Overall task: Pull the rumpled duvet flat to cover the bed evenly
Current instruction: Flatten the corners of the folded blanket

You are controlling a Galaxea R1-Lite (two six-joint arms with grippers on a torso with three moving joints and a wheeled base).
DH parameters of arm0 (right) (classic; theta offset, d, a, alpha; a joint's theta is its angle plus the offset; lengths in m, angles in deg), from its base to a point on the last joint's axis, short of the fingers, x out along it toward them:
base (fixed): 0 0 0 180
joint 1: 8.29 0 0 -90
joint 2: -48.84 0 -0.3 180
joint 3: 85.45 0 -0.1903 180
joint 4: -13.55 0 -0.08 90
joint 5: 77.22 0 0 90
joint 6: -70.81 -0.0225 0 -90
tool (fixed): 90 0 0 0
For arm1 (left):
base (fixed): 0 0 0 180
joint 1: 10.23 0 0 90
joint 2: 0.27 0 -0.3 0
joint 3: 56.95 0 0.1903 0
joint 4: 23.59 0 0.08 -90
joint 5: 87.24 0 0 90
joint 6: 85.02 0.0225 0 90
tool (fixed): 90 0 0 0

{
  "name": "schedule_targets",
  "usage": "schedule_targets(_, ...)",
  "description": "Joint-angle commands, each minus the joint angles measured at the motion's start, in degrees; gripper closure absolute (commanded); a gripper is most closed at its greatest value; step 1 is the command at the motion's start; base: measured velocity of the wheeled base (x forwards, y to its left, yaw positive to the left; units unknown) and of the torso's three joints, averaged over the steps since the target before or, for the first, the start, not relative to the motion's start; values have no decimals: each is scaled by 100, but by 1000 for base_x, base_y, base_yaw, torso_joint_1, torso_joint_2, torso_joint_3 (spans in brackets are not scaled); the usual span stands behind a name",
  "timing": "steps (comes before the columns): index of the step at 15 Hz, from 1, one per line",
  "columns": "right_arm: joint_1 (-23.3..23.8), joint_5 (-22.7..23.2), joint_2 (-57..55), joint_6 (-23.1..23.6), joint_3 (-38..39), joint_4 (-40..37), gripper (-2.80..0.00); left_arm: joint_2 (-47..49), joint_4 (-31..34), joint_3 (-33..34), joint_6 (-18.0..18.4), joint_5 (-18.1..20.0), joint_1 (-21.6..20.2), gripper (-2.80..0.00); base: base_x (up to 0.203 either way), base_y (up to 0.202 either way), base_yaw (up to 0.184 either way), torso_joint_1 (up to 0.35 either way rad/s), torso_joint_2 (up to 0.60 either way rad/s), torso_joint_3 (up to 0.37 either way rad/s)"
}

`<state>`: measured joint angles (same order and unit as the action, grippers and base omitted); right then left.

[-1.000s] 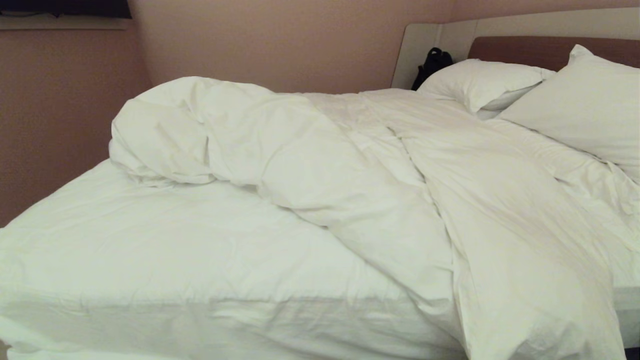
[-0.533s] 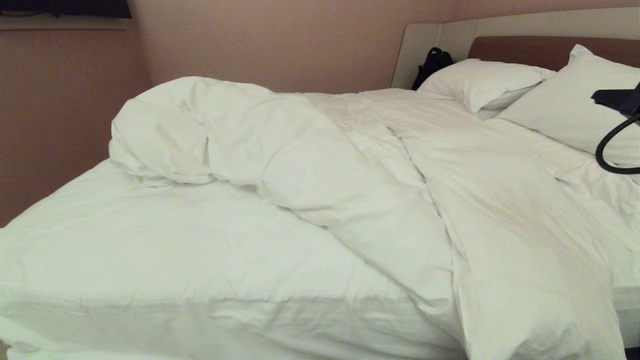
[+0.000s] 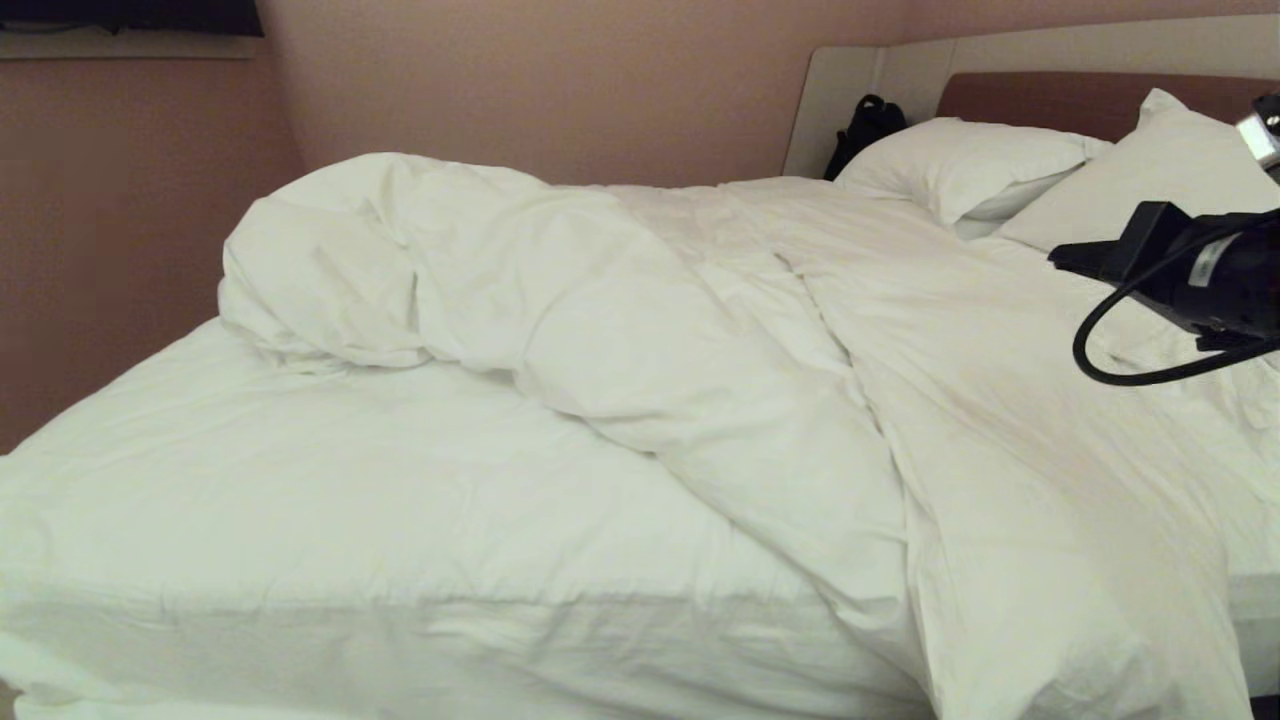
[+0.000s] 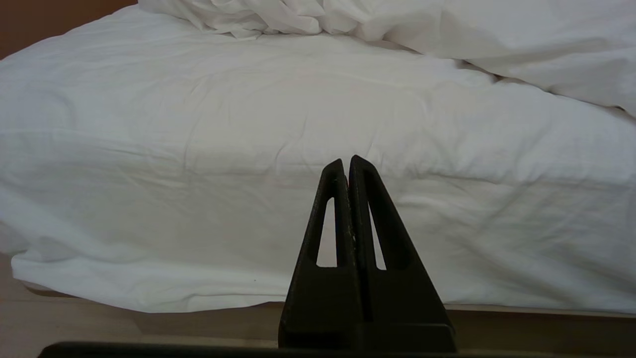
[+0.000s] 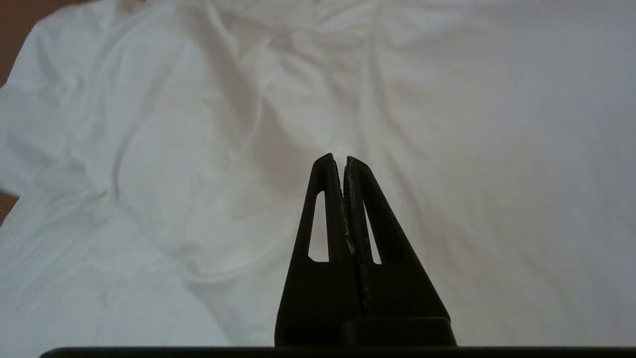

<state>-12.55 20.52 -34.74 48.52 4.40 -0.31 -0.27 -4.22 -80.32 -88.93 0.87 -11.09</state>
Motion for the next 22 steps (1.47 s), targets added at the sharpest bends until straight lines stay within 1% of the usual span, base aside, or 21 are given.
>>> schedule_targets(1,-179,8,96,-12,32,-237,0,0,-5,0,-4,-4,-3,0,0,0,0,0,0,0)
schedule_targets(4,-501,5,613,2,31,-693,0,9,-5,0,-4,-4,-3,0,0,0,0,0,0,0)
schedule_targets(6,-552,0,909,6,36,-970,0,0,-5,0,-4,-4,-3,0,0,0,0,0,0,0)
schedule_targets(7,-504,-2,992,6,55,-1060,0,9,-5,0,-4,-4,-3,0,0,0,0,0,0,0)
schedule_targets(8,-338,2,1076,1,113,-1156,0,0,4,0,-4,-4,-3,0,0,0,0,0,0,0)
schedule_targets(9,-37,17,1136,10,243,-1196,0,3,-5,0,-4,-4,-3,0,0,0,0,0,0,0)
schedule_targets(11,690,133,1255,86,637,-1205,0,9,-5,0,-4,-4,-3,0,0,0,0,0,0,0)
schedule_targets(12,1135,295,1266,177,804,-1200,0,5,-5,0,-4,-4,-3,0,0,0,0,0,0,0)
schedule_targets(13,1557,564,1265,275,953,-1196,0,0,-5,0,-4,-4,-3,0,0,0,0,0,0,0)
schedule_targets(14,2040,934,1246,369,1071,-1191,0,0,-2,0,-4,-4,-3,0,0,0,0,0,0,0)
schedule_targets(16,2962,1767,1101,476,1166,-1185,0,6,-5,0,-4,-4,-3,0,0,0,0,0,0,0)
schedule_targets(18,3878,2769,679,537,1153,-1134,0,1,-5,0,-4,-4,-3,0,0,0,0,0,0,0)
schedule_targets(20,4603,3685,41,672,1127,-875,0,1,-5,0,-4,-4,-3,0,0,0,0,0,0,0)
schedule_targets(22,5140,4423,-523,1029,1116,-678,0,0,-5,0,-4,-4,-3,0,0,0,0,0,0,0)
